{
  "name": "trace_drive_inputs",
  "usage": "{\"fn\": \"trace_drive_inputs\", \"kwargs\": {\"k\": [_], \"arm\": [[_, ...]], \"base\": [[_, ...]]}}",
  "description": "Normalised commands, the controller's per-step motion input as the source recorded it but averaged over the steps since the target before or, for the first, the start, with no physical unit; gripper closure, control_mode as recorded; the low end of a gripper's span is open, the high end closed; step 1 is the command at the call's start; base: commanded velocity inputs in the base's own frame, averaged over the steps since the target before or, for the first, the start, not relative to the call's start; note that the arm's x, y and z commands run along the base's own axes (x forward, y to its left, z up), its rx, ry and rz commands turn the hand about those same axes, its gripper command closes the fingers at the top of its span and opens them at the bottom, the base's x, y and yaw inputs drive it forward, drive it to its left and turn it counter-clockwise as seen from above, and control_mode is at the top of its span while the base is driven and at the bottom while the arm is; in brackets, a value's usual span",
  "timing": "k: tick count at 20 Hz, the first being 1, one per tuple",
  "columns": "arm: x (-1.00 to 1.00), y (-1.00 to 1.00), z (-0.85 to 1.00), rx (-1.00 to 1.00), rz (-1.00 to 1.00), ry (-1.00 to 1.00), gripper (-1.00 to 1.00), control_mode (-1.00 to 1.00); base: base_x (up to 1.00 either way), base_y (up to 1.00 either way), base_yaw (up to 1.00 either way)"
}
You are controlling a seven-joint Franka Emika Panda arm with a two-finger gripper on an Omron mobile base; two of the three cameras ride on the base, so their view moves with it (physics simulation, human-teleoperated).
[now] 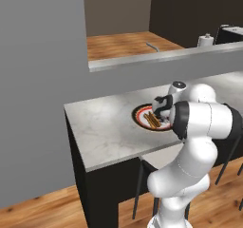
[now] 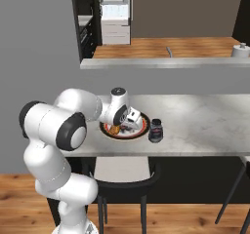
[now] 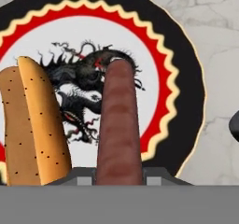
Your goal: Move the hot dog bun to the plate on the dining table and place the condiment next to that plate. Then navigate to the fridge and take the sausage and place it on the plate as well.
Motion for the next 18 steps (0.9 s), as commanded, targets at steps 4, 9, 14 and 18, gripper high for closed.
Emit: {"fn": "trace_drive_inputs", "kwargs": {"k": [4,9,14,18], "arm": [[0.17,0.0,-0.11,0.0,0.0,-0.08,1.0,-1.0],[0.26,0.0,-0.12,0.0,0.0,-0.06,1.0,-1.0],[0.06,-0.02,-0.18,0.0,0.0,-0.01,1.0,-1.0],[0.01,-0.06,-0.09,0.0,0.0,0.0,1.0,-1.0]], "base": [[0.0,0.0,0.0],[0.0,0.0,0.0],[0.0,0.0,0.0],[0.0,0.0,0.0]]}}
